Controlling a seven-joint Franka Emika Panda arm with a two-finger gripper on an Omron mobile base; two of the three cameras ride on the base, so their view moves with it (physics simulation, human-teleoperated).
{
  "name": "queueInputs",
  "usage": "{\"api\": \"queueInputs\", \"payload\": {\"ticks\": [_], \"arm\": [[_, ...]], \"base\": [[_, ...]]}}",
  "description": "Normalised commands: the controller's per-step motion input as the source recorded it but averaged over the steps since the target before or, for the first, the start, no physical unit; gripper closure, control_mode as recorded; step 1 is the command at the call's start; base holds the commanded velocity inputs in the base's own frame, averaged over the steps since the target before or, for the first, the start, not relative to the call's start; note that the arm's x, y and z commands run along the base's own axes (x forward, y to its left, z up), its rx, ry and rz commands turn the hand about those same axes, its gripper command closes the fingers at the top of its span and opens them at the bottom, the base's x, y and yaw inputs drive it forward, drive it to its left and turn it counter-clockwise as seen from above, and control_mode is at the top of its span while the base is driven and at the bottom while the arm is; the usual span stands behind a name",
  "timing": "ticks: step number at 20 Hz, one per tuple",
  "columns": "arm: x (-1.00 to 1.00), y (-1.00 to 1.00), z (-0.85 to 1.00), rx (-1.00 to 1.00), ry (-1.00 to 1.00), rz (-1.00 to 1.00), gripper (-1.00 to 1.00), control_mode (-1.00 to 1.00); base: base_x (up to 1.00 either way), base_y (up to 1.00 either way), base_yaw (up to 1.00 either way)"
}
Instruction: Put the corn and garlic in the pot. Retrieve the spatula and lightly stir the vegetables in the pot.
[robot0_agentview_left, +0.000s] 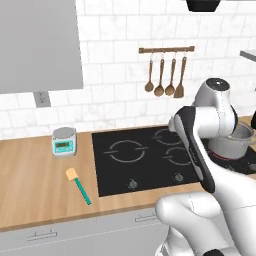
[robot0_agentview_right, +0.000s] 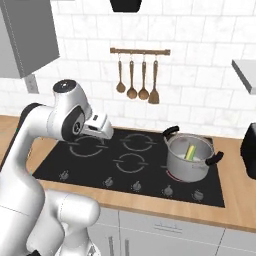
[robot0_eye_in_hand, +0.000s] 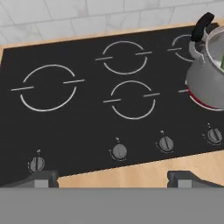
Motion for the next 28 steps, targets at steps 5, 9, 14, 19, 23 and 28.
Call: {"api": "queueInputs", "payload": {"ticks": [5,9,14,19,23,28], "arm": [[0.00,0.37,0.00,-0.03,0.00,0.15,-1.00,-1.00],[-0.02,0.75,-0.09,-0.09,0.00,0.76,-1.00,-1.00],[-0.06,0.65,-0.08,-0.12,0.00,0.84,-1.00,-1.00],[0.00,0.49,-0.04,-0.18,0.00,0.84,-1.00,-1.00],[-0.20,0.41,-0.03,-0.34,-0.01,0.85,-1.00,-1.00],[-0.33,0.38,-0.08,-0.43,-0.03,0.85,-1.00,-1.00]], "base": [[0.02,0.14,0.00],[0.00,0.00,0.00],[0.00,0.00,0.00],[0.00,0.00,0.00],[0.00,0.00,0.00],[0.00,0.00,0.00]]}}
